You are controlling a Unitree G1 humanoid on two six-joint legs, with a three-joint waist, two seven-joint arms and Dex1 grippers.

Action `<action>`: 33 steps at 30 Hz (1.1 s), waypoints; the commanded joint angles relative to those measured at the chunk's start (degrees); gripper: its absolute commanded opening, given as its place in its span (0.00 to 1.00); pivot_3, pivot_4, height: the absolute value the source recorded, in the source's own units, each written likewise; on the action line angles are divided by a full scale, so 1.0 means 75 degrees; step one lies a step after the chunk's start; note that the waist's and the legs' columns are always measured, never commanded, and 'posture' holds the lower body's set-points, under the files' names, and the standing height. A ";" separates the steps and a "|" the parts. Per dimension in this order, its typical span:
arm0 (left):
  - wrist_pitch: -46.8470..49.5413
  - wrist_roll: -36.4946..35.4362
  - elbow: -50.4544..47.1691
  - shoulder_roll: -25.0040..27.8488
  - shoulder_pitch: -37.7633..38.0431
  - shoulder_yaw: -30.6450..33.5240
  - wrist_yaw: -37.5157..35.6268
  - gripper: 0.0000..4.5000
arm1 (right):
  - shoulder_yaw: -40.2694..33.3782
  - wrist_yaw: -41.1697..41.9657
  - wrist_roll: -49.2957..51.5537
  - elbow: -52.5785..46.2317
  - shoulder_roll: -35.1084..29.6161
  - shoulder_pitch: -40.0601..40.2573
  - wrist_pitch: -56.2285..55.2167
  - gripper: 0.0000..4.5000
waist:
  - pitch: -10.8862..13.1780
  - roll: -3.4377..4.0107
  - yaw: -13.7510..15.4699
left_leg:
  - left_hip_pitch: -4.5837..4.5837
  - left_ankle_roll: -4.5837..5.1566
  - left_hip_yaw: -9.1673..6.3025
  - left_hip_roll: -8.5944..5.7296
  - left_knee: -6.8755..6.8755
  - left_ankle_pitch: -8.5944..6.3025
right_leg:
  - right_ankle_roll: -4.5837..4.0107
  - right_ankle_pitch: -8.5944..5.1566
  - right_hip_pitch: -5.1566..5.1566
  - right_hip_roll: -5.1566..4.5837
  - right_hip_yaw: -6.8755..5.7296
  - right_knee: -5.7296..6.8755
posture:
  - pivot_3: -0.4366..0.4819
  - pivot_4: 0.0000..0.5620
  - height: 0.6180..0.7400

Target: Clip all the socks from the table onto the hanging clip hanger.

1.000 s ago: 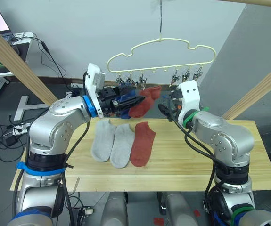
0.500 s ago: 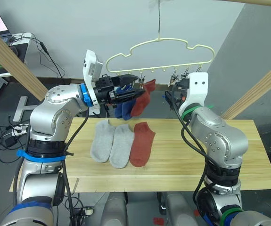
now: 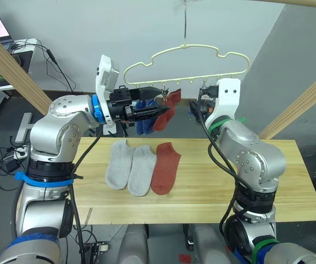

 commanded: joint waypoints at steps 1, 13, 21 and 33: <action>-0.0013 -0.0071 -0.0331 0.0192 0.0012 0.0104 -0.0138 0.64 | -0.0076 0.0117 0.0013 0.0094 -0.0049 -0.0262 -0.0298 0.60 | 0.0000 0.0000 0.0002 | 0.0000 0.0000 0.0000 0.0000 0.0000 0.0000 | 0.0000 0.0000 -0.0001 0.0000 0.0001 0.0003 | 0.50 0.47 1.00; -0.0062 -0.0002 -0.0464 0.0314 0.0226 0.0148 0.0027 0.64 | -0.0068 0.0637 -0.0011 0.1291 -0.0651 -0.0953 -0.1040 0.60 | 0.0000 0.0000 0.0010 | 0.0001 0.0002 0.0000 -0.0001 0.0007 0.0002 | 0.0000 0.0000 -0.0007 0.0000 0.0001 0.0029 | 0.53 0.48 1.00; -0.0018 -0.0007 -0.0557 0.0310 0.0271 0.0162 0.0175 0.64 | -0.0040 0.0901 0.0029 0.2005 -0.0759 -0.1480 -0.1396 0.60 | 0.0000 0.0000 0.0017 | 0.0002 0.0003 0.0000 0.0001 0.0007 0.0002 | 0.0000 0.0000 -0.0011 0.0002 0.0001 0.0037 | 0.55 0.49 1.00; 0.0137 -0.0027 -0.0787 0.0340 0.0329 0.0202 0.0449 0.64 | -0.0079 0.0992 0.0067 0.2446 -0.0601 -0.1712 -0.1620 0.60 | 0.0001 0.0001 0.0021 | 0.0003 0.0004 -0.0001 0.0001 0.0007 0.0003 | 0.0000 0.0000 -0.0012 0.0003 0.0001 0.0043 | 0.57 0.51 1.00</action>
